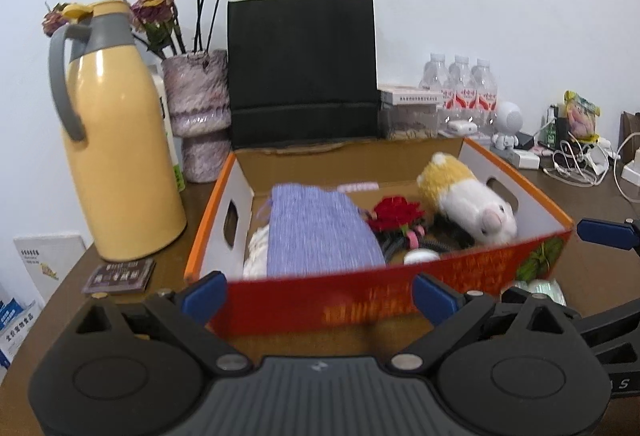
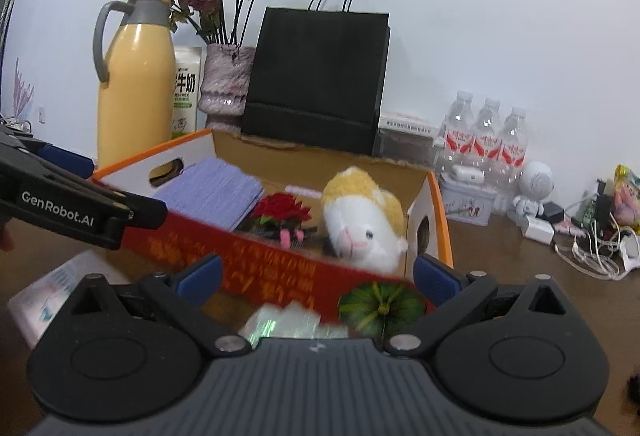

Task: Organize objects
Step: 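Grasp the white cotton-swab box with the left gripper while the right gripper grasps the wooden block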

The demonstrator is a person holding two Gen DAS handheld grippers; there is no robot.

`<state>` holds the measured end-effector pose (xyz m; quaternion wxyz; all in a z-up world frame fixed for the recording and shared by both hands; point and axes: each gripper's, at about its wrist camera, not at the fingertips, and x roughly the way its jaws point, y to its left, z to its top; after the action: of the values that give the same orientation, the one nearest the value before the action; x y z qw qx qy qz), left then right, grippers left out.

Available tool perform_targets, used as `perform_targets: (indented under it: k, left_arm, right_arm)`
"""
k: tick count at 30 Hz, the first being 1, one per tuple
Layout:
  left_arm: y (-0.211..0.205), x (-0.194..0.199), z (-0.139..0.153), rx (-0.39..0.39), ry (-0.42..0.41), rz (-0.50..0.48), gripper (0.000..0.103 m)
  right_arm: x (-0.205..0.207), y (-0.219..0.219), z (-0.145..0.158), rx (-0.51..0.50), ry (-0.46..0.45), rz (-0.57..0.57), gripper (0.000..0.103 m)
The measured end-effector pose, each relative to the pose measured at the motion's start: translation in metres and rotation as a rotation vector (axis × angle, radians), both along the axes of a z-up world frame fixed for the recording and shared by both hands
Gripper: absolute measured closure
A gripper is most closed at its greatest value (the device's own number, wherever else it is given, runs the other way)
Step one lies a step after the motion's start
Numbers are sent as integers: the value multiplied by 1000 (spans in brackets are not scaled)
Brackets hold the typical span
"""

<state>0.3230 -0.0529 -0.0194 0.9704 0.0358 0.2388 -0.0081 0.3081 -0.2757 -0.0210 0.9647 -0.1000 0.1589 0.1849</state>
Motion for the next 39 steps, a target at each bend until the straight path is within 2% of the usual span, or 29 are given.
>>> perform_targets:
  k: [7,16,21,24,27,28,29,30,31,32,39]
  left_arm:
    - [-4,-30,-6,-3,18,0,4]
    - [-8,-54,-14,-12,99,-19,4]
    - [-11,-55,-19,-6,143,-8,4]
    - [-13,-51,-24,-7,178,21,4]
    - [-14,-47,-28,-15,203,38,6]
    - [-14,-46,-29,-20,207,41,9]
    - [-14,-46,-30,-28,209,41,14]
    - [-14,-45,-32,-34,210,43,18]
    - [-14,-44,-33,-43,216,42,30]
    - [-13,-44,-35,-63,224,31,40]
    - [-8,-51,-32,-82,215,55,40]
  right_arm:
    - [-25,-2,-7,-20,33,2,0]
    - [-50,-18,-12,-11,157,2,0]
    - [-53,-28,-17,-1,225,-6,0]
    - [-49,-26,-20,-9,270,-7,10]
    - [-46,-23,-23,-10,308,4,26]
    - [-46,-22,-24,-11,317,10,35]
    - [-47,-22,-24,-4,322,25,41]
    - [-47,-22,-24,1,322,35,54]
    - [-48,-22,-24,0,318,37,64]
    - [-50,-21,-23,0,314,40,69]
    - [-59,-22,-20,15,289,31,69]
